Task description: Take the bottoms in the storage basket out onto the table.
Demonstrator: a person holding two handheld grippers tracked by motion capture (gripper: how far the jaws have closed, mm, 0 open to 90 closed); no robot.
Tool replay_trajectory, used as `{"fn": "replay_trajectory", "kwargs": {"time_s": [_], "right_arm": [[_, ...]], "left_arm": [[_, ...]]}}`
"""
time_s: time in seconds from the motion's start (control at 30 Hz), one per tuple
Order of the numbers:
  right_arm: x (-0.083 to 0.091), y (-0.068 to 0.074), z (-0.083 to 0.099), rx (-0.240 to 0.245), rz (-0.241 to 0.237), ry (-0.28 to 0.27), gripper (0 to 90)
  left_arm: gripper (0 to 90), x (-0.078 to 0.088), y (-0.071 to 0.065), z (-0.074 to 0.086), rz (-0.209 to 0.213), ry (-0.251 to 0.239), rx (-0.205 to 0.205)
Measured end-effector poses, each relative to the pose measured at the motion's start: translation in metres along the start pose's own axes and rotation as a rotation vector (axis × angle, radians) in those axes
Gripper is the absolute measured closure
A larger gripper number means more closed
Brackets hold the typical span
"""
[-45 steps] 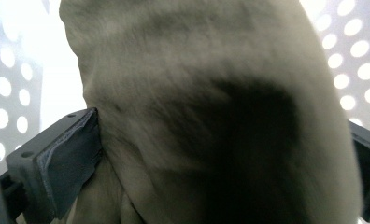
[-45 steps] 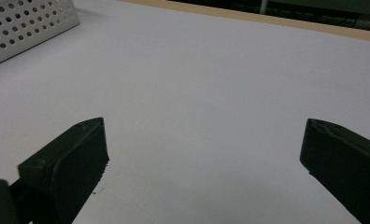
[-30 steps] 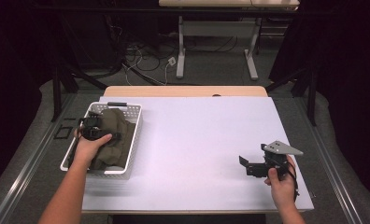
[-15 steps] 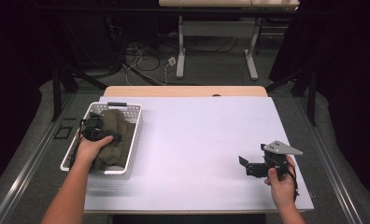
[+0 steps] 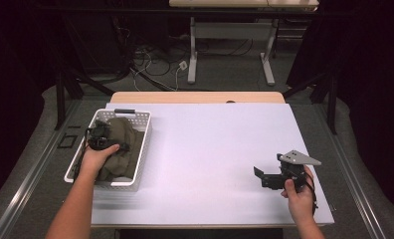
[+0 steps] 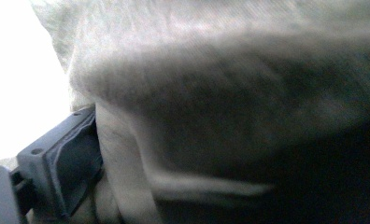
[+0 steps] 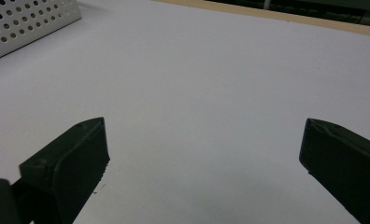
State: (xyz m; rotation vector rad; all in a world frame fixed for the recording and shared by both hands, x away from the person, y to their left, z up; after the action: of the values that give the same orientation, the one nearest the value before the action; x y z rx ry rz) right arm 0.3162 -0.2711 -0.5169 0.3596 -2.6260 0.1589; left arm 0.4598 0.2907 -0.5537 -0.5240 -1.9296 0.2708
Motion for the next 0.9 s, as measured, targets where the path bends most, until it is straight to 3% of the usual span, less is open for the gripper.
{"fn": "replay_trajectory", "kwargs": {"time_s": [0.5,0.9], "right_arm": [[-0.0019,0.0002,0.0004,0.008,-0.005,0.010,1.8],[-0.0035,0.0012,0.0007,0.010,-0.002,0.021,2.3]], "left_arm": [[20.2,-0.0010,-0.0026,-0.0020,0.017,0.025,-0.009],[46.1,0.0015,-0.0035,-0.0015,0.089,0.034,-0.039]]}}
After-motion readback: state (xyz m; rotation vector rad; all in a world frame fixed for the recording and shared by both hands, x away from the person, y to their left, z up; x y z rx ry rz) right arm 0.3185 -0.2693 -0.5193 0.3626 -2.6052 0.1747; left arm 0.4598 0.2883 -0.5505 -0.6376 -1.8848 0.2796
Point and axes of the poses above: each handheld gripper's, and its own axes: x roughly backward along the jaws, z roughly out of its underside, y roughly to its left, the point moved 2 cm from there along -x, roughly forward along the jaws, and after that the axes turned 13 degrees about z, right-handed, at the moved point
